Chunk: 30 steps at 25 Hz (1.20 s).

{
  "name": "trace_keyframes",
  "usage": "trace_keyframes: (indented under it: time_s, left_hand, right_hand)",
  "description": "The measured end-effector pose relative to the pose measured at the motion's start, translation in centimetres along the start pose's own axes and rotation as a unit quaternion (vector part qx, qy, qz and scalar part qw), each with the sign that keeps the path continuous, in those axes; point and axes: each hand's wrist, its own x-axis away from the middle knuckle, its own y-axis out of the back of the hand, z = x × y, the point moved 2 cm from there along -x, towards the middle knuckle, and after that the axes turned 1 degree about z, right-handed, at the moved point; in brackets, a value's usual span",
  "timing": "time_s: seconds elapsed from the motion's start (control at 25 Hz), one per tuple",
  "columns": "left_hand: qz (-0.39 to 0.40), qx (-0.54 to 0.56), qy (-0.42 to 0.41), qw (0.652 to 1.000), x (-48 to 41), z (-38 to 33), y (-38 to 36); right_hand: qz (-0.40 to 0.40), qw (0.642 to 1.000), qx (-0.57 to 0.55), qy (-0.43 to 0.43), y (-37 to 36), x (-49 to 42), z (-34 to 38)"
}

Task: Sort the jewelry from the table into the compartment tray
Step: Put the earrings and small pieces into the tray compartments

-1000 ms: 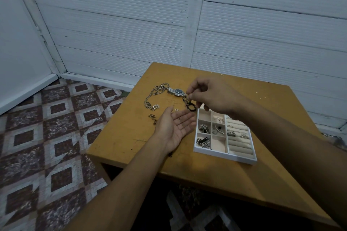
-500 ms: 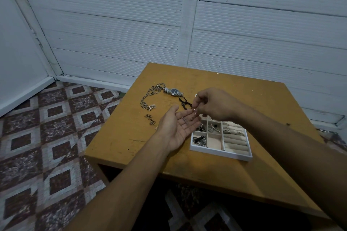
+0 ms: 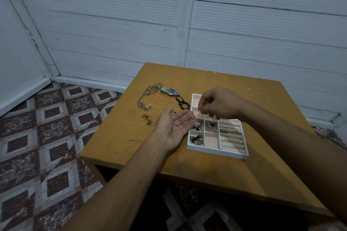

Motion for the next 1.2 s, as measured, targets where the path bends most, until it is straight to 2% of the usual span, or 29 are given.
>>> trace_keyframes:
  time_s: [0.2, 0.52, 0.8, 1.0, 1.2]
  left_hand:
    - [-0.003, -0.038, -0.009, 0.999, 0.1, 0.1, -0.4]
    - [0.02, -0.18, -0.047, 0.982, 0.4, 1.0, -2.3]
    - [0.05, -0.154, 0.008, 0.987, 0.5, 2.4, -3.4]
    - [0.058, -0.093, 0.018, 0.994, 0.5, 1.8, -3.0]
    - [0.038, -0.168, -0.012, 0.985, 0.5, 2.0, -3.1]
  right_hand:
    - [0.005, 0.998, -0.063, -0.005, 0.7, 0.4, -0.1]
    - [-0.04, 0.998, -0.044, 0.021, 0.8, 1.4, 0.0]
    - [-0.096, 0.995, -0.032, -0.012, 1.3, 2.0, -1.2]
    - [-0.082, 0.996, -0.009, -0.02, 2.1, 2.3, -2.1]
    - [-0.066, 0.997, -0.026, -0.025, 1.8, 2.7, -2.7]
